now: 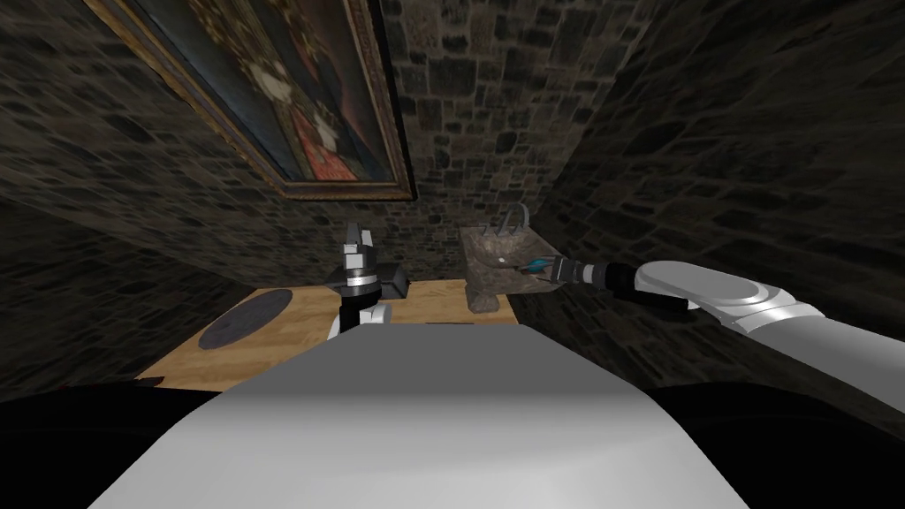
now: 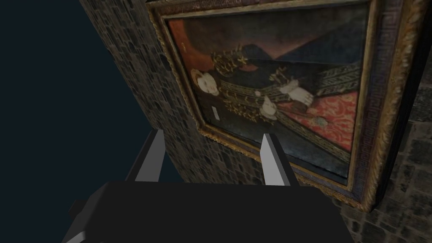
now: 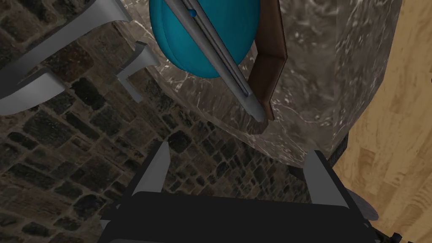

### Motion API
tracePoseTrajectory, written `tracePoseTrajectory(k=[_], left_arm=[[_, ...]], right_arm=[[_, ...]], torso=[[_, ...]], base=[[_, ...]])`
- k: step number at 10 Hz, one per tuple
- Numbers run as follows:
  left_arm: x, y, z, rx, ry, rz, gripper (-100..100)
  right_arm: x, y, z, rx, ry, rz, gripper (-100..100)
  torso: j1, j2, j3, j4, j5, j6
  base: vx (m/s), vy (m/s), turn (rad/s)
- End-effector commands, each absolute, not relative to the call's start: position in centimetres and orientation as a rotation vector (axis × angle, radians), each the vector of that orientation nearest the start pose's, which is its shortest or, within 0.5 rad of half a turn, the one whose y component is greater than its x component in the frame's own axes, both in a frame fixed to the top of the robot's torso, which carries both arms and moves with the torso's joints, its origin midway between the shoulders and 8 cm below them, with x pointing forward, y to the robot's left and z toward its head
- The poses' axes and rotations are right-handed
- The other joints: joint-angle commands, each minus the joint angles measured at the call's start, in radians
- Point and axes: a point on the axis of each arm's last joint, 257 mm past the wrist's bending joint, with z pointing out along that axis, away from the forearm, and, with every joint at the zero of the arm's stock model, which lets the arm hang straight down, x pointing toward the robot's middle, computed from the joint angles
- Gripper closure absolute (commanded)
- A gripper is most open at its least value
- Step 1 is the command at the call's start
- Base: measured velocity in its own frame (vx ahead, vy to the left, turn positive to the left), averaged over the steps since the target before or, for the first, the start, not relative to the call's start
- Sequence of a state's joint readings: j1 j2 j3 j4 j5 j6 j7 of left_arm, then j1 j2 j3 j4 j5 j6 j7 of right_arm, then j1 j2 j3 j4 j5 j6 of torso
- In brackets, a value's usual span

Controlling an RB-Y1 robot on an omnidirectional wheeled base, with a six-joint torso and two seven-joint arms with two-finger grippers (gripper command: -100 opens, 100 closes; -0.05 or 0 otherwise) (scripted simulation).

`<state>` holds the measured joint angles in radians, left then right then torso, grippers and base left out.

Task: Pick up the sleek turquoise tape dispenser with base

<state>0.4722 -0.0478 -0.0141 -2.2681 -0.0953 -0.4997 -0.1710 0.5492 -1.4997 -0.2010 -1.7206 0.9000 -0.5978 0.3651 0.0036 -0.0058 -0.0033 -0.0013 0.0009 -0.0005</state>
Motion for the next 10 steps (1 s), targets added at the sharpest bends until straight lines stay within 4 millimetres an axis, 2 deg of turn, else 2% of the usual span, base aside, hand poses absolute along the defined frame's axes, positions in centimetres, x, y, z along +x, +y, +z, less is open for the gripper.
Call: tracePoseTrajectory(k=[1, 2, 4, 5, 8, 10], left_arm=[[35.0, 26.5, 2.8, -0.559, 0.659, -1.109, 0], [35.0, 26.5, 2.8, -0.559, 0.659, -1.109, 0], [35.0, 26.5, 2.8, -0.559, 0.659, -1.109, 0], [35.0, 26.5, 2.8, -0.559, 0.659, -1.109, 0], [35.0, 26.5, 2.8, -0.559, 0.659, -1.109, 0], [35.0, 26.5, 2.8, -0.559, 0.659, -1.109, 0]], right_arm=[[37.7, -47.6, -19.2, -1.586, 1.78, -0.294, -100], [37.8, -47.6, -19.0, -1.605, 1.777, -0.301, -100], [36.6, -50.6, -20.1, -1.734, 1.818, -0.351, -100], [36.7, -50.7, -19.9, -1.75, 1.814, -0.357, -100], [35.1, -54.6, -20.5, -1.925, 1.857, -0.415, -100], [34.2, -56.3, -20.7, -2.004, 1.876, -0.436, -100]], torso=[[0.0, 0.0, 0.0, 0.0, 0.0, 0.0], [0.001, -0.001, -0.001, 0.0, 0.0, 0.0], [0.0, 0.0, 0.0, 0.0, 0.0, 0.0], [-0.001, 0.0, 0.0, 0.0, 0.0, 0.0], [0.0, 0.001, 0.001, 0.0, 0.0, 0.0], [0.0, 0.002, 0.001, 0.0, 0.0, 0.0]], base=[[0.087, 0.07, 0.164], [0.065, 0.048, 0.047], [0.069, 0.033, 0.1], [0.056, 0.015, 0.043], [0.052, 0.037, 0.076], [0.038, 0.034, 0.056]])
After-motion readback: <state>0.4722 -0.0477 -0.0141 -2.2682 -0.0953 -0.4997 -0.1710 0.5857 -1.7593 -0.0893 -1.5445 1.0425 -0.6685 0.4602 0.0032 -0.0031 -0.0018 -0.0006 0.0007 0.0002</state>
